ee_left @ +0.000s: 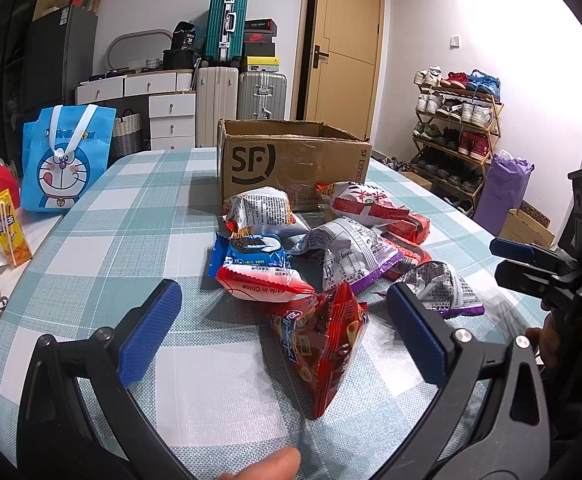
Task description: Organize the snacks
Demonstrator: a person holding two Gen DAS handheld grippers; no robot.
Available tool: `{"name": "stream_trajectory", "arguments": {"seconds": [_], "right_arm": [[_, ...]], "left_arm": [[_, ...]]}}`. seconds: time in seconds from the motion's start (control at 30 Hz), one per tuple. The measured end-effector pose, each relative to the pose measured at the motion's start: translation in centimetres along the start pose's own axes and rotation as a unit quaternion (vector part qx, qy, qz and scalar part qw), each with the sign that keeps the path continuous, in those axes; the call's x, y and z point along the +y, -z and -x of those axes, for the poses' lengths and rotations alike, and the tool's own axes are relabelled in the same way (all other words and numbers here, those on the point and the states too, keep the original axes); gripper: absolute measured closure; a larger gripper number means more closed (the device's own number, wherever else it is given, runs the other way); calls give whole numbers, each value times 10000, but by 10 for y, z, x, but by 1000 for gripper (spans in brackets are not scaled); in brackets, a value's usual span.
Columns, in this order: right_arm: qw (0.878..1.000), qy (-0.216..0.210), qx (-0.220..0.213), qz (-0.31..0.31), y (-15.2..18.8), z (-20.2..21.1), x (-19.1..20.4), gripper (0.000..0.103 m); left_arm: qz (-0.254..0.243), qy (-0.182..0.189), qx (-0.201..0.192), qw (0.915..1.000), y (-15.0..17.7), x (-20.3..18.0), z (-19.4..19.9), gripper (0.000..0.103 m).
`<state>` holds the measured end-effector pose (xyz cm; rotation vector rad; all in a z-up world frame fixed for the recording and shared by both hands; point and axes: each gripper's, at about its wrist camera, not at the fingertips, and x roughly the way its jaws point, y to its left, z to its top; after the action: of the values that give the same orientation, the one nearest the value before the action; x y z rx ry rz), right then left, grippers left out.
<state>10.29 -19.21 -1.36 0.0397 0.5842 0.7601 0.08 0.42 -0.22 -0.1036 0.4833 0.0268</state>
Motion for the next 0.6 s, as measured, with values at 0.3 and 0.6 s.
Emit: {"name": "stream_trajectory", "arguments": {"seconds": [0.3,0.6], "right_arm": [[10000,-6,5,4,1,-1,0,0],[10000,-14,11,1,1,0,1,0]], "left_arm": [[1,-11,2,10000,0,0,0,1],[1,-2,5,10000,0,-1,0,1]]}}
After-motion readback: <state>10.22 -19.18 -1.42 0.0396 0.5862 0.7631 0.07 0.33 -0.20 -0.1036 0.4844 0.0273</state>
